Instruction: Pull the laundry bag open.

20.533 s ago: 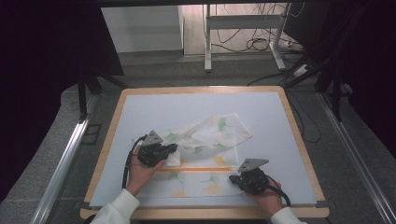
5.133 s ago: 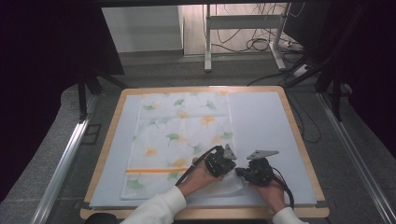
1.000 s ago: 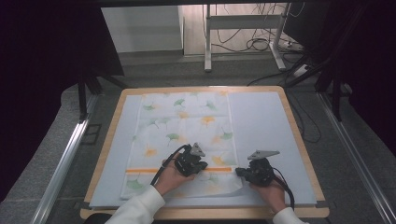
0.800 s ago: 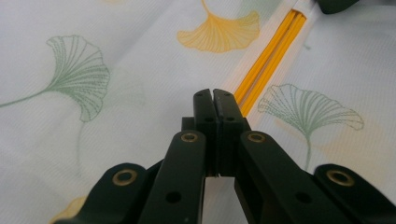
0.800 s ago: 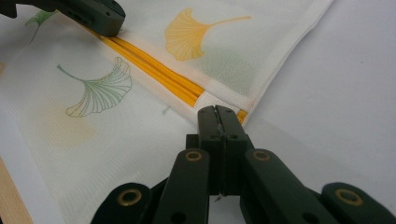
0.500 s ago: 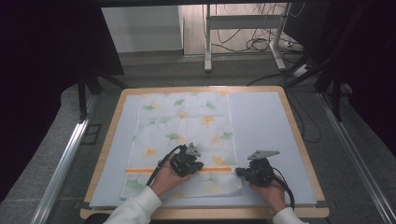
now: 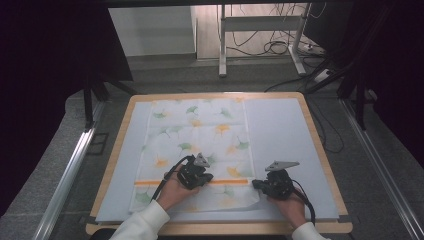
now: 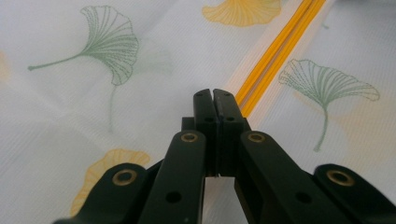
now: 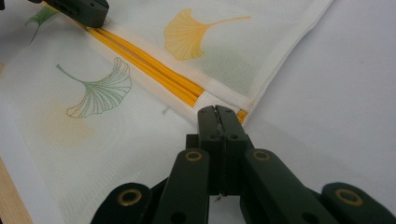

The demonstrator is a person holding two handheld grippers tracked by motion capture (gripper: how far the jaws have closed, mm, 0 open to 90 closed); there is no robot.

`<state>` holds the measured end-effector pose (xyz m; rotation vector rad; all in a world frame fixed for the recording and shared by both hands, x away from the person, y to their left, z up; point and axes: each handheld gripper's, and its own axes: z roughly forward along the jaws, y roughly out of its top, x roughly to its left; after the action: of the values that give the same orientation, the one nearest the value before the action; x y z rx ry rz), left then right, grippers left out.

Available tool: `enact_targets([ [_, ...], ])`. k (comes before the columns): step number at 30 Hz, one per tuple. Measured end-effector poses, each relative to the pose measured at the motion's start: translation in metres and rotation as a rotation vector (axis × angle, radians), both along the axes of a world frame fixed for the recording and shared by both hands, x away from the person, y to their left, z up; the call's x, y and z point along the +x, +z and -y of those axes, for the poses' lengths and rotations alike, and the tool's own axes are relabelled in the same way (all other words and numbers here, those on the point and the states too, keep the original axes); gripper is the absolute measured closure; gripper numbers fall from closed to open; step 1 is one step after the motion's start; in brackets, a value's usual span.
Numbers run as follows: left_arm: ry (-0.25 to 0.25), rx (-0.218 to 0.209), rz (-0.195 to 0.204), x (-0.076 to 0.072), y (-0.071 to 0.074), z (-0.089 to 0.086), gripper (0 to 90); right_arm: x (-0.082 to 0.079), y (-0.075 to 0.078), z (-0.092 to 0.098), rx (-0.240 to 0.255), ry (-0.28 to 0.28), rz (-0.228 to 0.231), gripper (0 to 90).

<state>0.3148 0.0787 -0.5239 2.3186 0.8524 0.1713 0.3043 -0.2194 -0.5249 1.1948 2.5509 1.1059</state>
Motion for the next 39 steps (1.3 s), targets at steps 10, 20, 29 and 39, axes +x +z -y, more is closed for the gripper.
enact_targets([
  [10,0.014,0.001,-0.009,-0.001,0.0,-0.007,90.0,0.0,0.0,0.0,-0.001,-0.001,0.0,89.5],
  [20,0.022,0.005,-0.017,-0.002,0.001,-0.014,90.0,0.0,0.0,0.0,0.0,-0.001,0.0,89.5],
  [29,0.033,0.015,-0.022,-0.003,0.001,-0.022,90.0,0.0,0.0,0.0,0.0,-0.001,-0.001,89.5],
  [39,0.052,0.025,-0.023,-0.004,0.001,-0.036,90.0,0.0,0.0,0.0,0.003,-0.002,-0.003,89.5],
])
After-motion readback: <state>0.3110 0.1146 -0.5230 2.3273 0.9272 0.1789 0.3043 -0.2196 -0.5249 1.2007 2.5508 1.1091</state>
